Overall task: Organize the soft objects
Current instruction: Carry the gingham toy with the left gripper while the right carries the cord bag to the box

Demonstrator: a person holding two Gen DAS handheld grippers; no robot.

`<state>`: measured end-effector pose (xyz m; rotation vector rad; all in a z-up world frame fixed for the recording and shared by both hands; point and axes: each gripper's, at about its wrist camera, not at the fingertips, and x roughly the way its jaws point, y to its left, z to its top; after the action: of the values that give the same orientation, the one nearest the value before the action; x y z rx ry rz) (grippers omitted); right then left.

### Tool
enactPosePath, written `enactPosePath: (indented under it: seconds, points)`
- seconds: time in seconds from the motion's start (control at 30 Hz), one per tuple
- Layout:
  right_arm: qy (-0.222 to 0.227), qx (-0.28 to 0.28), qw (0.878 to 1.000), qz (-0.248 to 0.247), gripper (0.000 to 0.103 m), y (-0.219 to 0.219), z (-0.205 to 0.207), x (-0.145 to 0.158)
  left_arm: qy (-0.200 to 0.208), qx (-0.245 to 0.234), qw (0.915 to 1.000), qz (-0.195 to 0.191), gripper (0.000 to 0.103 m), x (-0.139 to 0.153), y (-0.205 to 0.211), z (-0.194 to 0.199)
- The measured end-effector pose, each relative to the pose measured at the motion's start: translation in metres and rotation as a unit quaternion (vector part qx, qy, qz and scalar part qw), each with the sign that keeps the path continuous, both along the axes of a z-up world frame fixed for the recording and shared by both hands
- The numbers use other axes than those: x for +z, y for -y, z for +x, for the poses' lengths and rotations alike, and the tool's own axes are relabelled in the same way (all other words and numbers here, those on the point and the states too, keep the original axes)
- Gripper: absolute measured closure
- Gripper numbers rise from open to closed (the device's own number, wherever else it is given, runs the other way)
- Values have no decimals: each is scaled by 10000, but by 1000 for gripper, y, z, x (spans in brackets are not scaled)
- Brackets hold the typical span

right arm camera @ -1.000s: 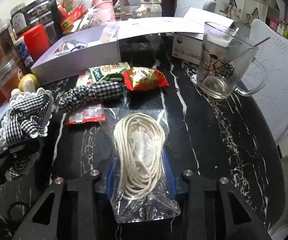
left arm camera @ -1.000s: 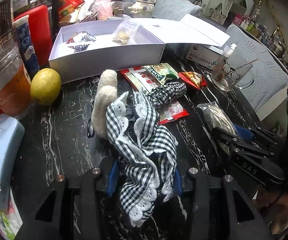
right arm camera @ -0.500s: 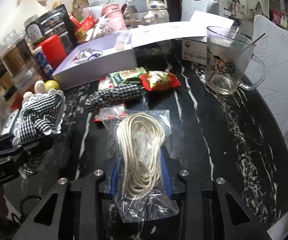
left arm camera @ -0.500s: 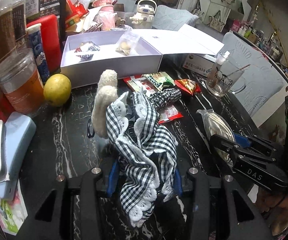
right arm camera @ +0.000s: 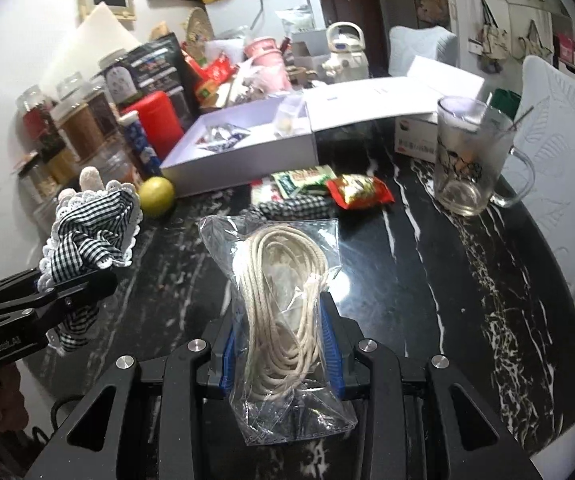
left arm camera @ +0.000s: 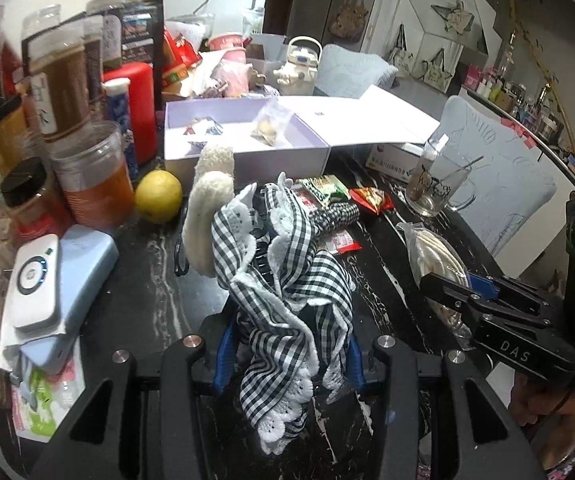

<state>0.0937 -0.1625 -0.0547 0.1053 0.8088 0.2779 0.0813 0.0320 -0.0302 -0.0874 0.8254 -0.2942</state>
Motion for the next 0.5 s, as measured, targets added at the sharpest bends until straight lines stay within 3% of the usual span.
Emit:
enactPosePath:
  seconds: [0.5]
  points:
    - [694,430,9966,-100,69,-19,7,56,776,-34,9970,-36,59,51,0,10]
